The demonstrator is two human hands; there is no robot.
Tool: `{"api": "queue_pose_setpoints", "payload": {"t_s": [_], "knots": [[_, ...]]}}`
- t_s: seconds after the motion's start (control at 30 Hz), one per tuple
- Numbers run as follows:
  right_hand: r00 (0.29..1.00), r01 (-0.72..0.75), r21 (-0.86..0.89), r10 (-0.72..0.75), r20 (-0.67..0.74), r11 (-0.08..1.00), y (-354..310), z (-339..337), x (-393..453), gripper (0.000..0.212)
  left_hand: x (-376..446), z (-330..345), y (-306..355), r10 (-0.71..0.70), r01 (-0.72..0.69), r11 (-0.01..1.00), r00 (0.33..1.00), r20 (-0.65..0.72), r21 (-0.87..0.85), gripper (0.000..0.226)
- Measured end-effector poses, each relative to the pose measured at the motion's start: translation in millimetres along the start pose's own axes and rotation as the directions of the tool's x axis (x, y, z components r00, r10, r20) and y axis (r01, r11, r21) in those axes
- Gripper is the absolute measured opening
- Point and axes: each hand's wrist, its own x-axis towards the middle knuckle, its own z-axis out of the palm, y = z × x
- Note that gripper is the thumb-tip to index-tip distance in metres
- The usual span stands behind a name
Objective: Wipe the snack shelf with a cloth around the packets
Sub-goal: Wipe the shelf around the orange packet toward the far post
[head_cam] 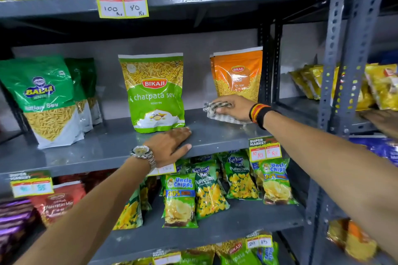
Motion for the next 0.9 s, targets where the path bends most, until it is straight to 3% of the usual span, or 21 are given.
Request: {"api": "queue_pose_setpoints", "payload": {"t_s": [0.2, 0.37, 0.53, 0.7, 0.8, 0.9], "knots": [[0.986, 0.004, -0.111, 0.014, 0.165, 0.994, 31, 29, 25, 0.041, 6, 14, -5, 0.007, -0.008, 1.0, 0.999, -0.044, -0.03, 0.081], [0.987, 0.043, -0.046, -0.035, 0.155, 0.998, 43, 25, -5, 0.041, 6, 17, -8, 0.024, -0.025, 0.999, 0.999, -0.027, -0.028, 0.091], [0.949, 0.066, 0.014, -0.067, 0.307, 0.998, 36, -3, -65, 0.043, 3, 15, -3, 0.016, -0.018, 0.999, 1.0, -0.027, -0.05, 0.083], [0.997, -0.001, 0.075, -0.005, 0.073, 0.997, 59, -47, -54, 0.039, 3, 8, 5, -0.034, 0.033, 0.998, 0.999, -0.014, -0.048, 0.079], [0.992, -0.108, -0.025, 0.109, 0.061, 0.994, 76, -37, -57, 0.038, 2, 6, 6, -0.061, 0.061, 0.997, 0.998, 0.012, -0.052, 0.082], [0.998, -0.055, -0.126, 0.059, 0.032, 0.991, 69, -15, -80, 0.04, -1, 8, 8, -0.072, 0.073, 0.996, 0.997, 0.023, -0.056, 0.079]]}}
